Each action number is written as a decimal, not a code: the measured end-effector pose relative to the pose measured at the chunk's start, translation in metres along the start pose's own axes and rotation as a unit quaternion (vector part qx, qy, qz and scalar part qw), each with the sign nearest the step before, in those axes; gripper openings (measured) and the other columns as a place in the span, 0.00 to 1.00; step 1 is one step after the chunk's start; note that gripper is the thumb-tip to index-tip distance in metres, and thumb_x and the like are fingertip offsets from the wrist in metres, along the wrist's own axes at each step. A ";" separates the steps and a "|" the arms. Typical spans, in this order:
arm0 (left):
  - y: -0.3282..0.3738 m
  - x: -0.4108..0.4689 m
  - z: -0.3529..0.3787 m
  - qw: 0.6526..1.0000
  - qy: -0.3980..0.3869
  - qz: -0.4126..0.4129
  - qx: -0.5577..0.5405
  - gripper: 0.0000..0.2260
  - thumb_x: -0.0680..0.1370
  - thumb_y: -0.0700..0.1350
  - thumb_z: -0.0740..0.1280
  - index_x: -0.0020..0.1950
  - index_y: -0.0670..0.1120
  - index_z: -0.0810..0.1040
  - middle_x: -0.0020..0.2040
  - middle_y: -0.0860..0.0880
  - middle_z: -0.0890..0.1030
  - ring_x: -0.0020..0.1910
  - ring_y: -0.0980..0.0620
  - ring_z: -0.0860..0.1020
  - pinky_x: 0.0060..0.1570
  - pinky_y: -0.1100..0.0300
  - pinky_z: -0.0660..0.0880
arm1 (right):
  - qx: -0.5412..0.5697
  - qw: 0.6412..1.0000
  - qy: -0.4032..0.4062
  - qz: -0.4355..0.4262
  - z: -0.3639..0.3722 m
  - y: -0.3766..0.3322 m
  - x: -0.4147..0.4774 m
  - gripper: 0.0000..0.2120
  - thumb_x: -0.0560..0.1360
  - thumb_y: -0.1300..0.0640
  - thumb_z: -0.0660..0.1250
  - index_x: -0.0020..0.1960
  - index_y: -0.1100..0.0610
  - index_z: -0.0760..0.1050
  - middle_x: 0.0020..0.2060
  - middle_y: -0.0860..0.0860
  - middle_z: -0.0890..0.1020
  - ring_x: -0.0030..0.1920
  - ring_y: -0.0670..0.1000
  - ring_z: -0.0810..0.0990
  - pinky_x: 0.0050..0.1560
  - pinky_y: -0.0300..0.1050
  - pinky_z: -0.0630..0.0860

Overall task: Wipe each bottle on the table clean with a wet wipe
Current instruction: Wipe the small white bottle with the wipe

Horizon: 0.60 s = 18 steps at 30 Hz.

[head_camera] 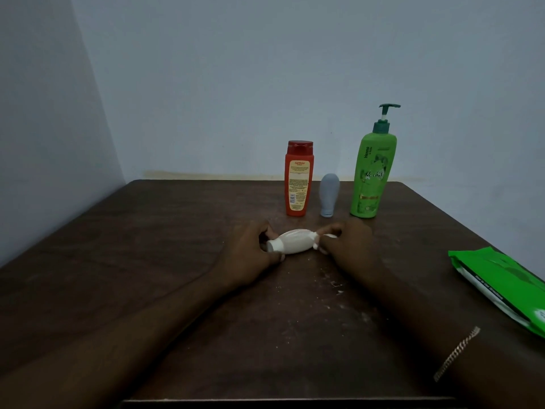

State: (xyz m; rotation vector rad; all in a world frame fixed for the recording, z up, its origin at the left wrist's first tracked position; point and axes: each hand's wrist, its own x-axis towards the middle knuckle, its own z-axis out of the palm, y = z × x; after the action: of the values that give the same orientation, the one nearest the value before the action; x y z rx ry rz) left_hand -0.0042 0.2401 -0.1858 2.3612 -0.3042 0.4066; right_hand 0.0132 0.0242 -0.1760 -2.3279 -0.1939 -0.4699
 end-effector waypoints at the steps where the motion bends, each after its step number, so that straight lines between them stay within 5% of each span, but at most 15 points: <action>1: 0.000 0.000 0.000 1.000 0.000 0.000 -0.001 0.15 0.67 0.46 0.80 0.45 0.53 0.76 0.46 0.57 0.80 0.45 0.58 0.79 0.43 0.58 0.80 | 0.005 1.000 0.003 0.013 -0.001 0.000 0.000 0.07 0.72 0.59 0.71 0.46 0.52 0.86 0.34 0.43 0.83 0.33 0.37 0.78 0.33 0.25 0.70; 5: 0.002 0.000 0.001 1.000 0.004 -0.002 0.002 0.15 0.67 0.46 0.80 0.44 0.53 0.75 0.46 0.56 0.80 0.45 0.58 0.79 0.44 0.55 0.81 | 0.023 1.000 -0.004 -0.007 0.006 -0.017 -0.011 0.06 0.71 0.58 0.71 0.46 0.50 0.85 0.38 0.45 0.86 0.37 0.39 0.80 0.43 0.34 0.77; 10: 0.002 0.001 0.003 1.000 0.012 0.007 -0.017 0.14 0.69 0.44 0.79 0.43 0.54 0.75 0.43 0.54 0.80 0.42 0.56 0.79 0.43 0.50 0.82 | -0.011 0.986 -0.082 -0.142 0.019 -0.038 -0.024 0.11 0.76 0.55 0.69 0.57 0.50 0.82 0.51 0.42 0.81 0.47 0.37 0.74 0.45 0.17 0.63; 15: 0.001 -0.002 0.002 1.000 0.010 0.015 -0.002 0.17 0.67 0.45 0.80 0.43 0.56 0.73 0.46 0.56 0.80 0.45 0.58 0.79 0.43 0.53 0.81 | 0.042 0.999 0.019 -0.014 0.006 -0.010 -0.007 0.06 0.71 0.59 0.70 0.44 0.52 0.85 0.36 0.45 0.85 0.37 0.41 0.81 0.42 0.39 0.78; 18: 0.003 -0.003 0.001 1.000 0.008 0.024 0.008 0.17 0.68 0.44 0.80 0.44 0.56 0.72 0.47 0.57 0.79 0.46 0.59 0.78 0.43 0.58 0.81 | 0.062 0.997 0.027 0.047 0.000 0.001 -0.002 0.06 0.69 0.60 0.70 0.38 0.53 0.85 0.29 0.47 0.84 0.29 0.41 0.80 0.35 0.41 0.74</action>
State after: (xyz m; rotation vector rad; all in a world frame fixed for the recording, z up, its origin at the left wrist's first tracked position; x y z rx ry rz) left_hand -0.0079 0.2372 -0.1858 2.3688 -0.3511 0.4524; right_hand 0.0110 0.0235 -0.1772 -2.1894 -0.0853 -0.4607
